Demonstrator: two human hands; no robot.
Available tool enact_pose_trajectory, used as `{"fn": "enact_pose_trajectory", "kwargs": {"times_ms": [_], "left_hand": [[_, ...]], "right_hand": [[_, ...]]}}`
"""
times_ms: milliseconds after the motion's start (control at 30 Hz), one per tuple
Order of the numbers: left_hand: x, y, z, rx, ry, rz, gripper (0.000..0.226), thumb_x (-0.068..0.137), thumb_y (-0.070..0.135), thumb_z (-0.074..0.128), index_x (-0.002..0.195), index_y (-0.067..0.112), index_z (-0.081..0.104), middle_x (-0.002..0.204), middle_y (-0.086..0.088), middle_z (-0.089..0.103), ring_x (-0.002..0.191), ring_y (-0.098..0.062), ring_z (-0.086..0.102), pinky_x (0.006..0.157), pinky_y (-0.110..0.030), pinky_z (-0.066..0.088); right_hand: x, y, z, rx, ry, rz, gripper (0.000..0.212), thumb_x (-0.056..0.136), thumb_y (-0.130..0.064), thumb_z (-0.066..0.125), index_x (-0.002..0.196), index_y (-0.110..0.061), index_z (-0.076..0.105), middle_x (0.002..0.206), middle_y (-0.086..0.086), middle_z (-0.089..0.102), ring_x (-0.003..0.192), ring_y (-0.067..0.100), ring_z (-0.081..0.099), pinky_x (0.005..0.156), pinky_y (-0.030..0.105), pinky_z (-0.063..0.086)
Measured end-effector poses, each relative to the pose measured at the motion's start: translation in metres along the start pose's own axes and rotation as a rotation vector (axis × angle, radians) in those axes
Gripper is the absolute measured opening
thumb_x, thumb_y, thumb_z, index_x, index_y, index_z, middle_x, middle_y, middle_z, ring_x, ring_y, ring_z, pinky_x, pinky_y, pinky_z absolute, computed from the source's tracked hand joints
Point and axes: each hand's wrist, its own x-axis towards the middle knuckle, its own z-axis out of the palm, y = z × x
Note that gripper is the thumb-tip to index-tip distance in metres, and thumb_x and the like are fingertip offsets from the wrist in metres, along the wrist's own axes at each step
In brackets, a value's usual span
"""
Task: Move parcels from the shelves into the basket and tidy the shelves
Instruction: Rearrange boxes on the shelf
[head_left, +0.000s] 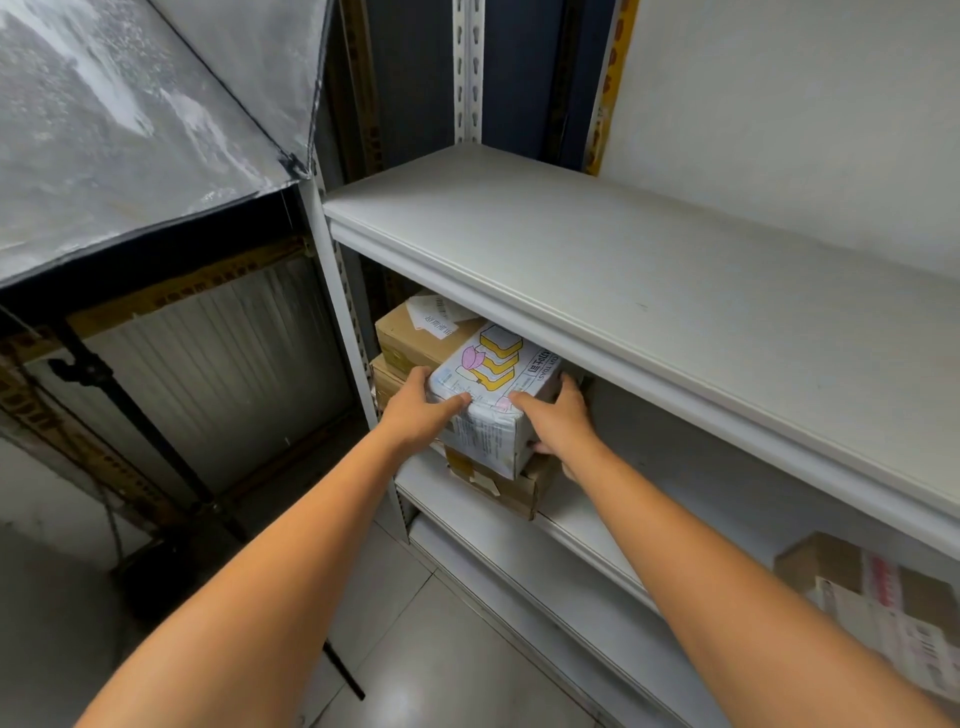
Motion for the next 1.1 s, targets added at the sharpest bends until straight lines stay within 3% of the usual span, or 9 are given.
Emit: {"fn": "enact_pose_trajectory", "kwargs": {"times_ms": [200, 267, 333, 433, 467, 600, 833, 967, 1100], "left_hand": [[-0.011, 0.0, 0.006, -0.129, -0.007, -0.038, 0.063, 0.082, 0.031, 0.077, 0.134, 0.024, 0.042, 0.125, 0.002, 0.061, 0.109, -0.017, 0.062, 0.096, -0.042, 0.053], [-0.02, 0.0, 0.01, -0.16, -0.013, -0.051, 0.064, 0.08, 0.032, 0.079, 0.133, 0.026, 0.045, 0.122, 0.004, 0.064, 0.107, -0.016, 0.064, 0.096, -0.043, 0.054], [-0.032, 0.0, 0.016, -0.167, -0.026, -0.063, 0.065, 0.079, 0.033, 0.08, 0.135, 0.026, 0.047, 0.12, 0.005, 0.065, 0.106, -0.015, 0.065, 0.095, -0.044, 0.054], [-0.058, 0.0, 0.023, -0.161, -0.02, -0.086, 0.058, 0.081, 0.034, 0.078, 0.13, 0.027, 0.048, 0.116, 0.002, 0.065, 0.102, -0.016, 0.065, 0.09, -0.041, 0.057], [-0.067, 0.0, 0.027, -0.157, -0.012, -0.101, 0.055, 0.081, 0.035, 0.078, 0.127, 0.028, 0.048, 0.114, 0.001, 0.065, 0.1, -0.017, 0.066, 0.087, -0.041, 0.058], [-0.108, -0.001, 0.045, -0.166, 0.001, -0.154, 0.048, 0.082, 0.033, 0.077, 0.118, 0.027, 0.046, 0.113, -0.003, 0.065, 0.1, -0.022, 0.067, 0.084, -0.048, 0.059], [-0.186, 0.003, 0.086, -0.143, 0.016, -0.192, 0.054, 0.082, 0.029, 0.078, 0.122, 0.026, 0.042, 0.113, -0.002, 0.065, 0.099, -0.02, 0.067, 0.08, -0.043, 0.061], [-0.23, 0.008, 0.104, -0.162, 0.025, -0.169, 0.059, 0.084, 0.019, 0.075, 0.132, 0.03, 0.042, 0.104, 0.007, 0.065, 0.094, -0.012, 0.064, 0.071, -0.031, 0.056], [-0.263, 0.009, 0.114, -0.197, 0.022, -0.145, 0.063, 0.085, 0.013, 0.074, 0.134, 0.033, 0.04, 0.105, 0.008, 0.067, 0.089, -0.004, 0.063, 0.066, -0.021, 0.049]], "right_hand": [[-0.007, 0.002, -0.013, 0.001, -0.029, 0.021, 0.064, 0.093, -0.01, 0.063, 0.149, -0.019, 0.035, 0.117, -0.003, 0.049, 0.102, 0.018, 0.054, 0.079, 0.041, 0.056], [-0.011, 0.006, -0.02, -0.024, -0.043, 0.027, 0.066, 0.093, -0.013, 0.063, 0.15, -0.023, 0.034, 0.127, -0.003, 0.054, 0.102, 0.018, 0.058, 0.076, 0.039, 0.057], [-0.018, 0.009, -0.027, -0.037, -0.056, 0.04, 0.064, 0.091, -0.015, 0.064, 0.148, -0.031, 0.038, 0.133, -0.001, 0.058, 0.107, 0.02, 0.062, 0.081, 0.044, 0.059], [-0.034, 0.014, -0.041, -0.074, -0.117, 0.039, 0.042, 0.091, -0.011, 0.061, 0.113, -0.046, 0.053, 0.118, -0.002, 0.067, 0.101, 0.021, 0.067, 0.083, 0.05, 0.059], [-0.04, 0.017, -0.047, -0.077, -0.136, 0.037, 0.044, 0.091, -0.009, 0.061, 0.113, -0.047, 0.052, 0.115, -0.002, 0.068, 0.099, 0.02, 0.068, 0.083, 0.049, 0.059], [-0.068, 0.034, -0.069, -0.078, -0.19, 0.035, 0.076, 0.09, -0.008, 0.064, 0.152, -0.035, 0.029, 0.127, 0.002, 0.065, 0.106, 0.021, 0.066, 0.088, 0.046, 0.058], [-0.125, 0.068, -0.114, -0.043, -0.232, 0.057, 0.083, 0.089, -0.004, 0.065, 0.154, -0.034, 0.022, 0.134, 0.003, 0.059, 0.113, 0.022, 0.063, 0.088, 0.044, 0.059], [-0.157, 0.075, -0.135, -0.101, -0.251, 0.014, 0.088, 0.085, -0.002, 0.068, 0.153, -0.035, 0.023, 0.137, 0.002, 0.055, 0.117, 0.022, 0.06, 0.092, 0.049, 0.056], [-0.182, 0.075, -0.151, -0.189, -0.286, -0.042, 0.085, 0.085, -0.004, 0.068, 0.153, -0.03, 0.025, 0.128, -0.003, 0.055, 0.115, 0.019, 0.056, 0.096, 0.047, 0.054]]}}
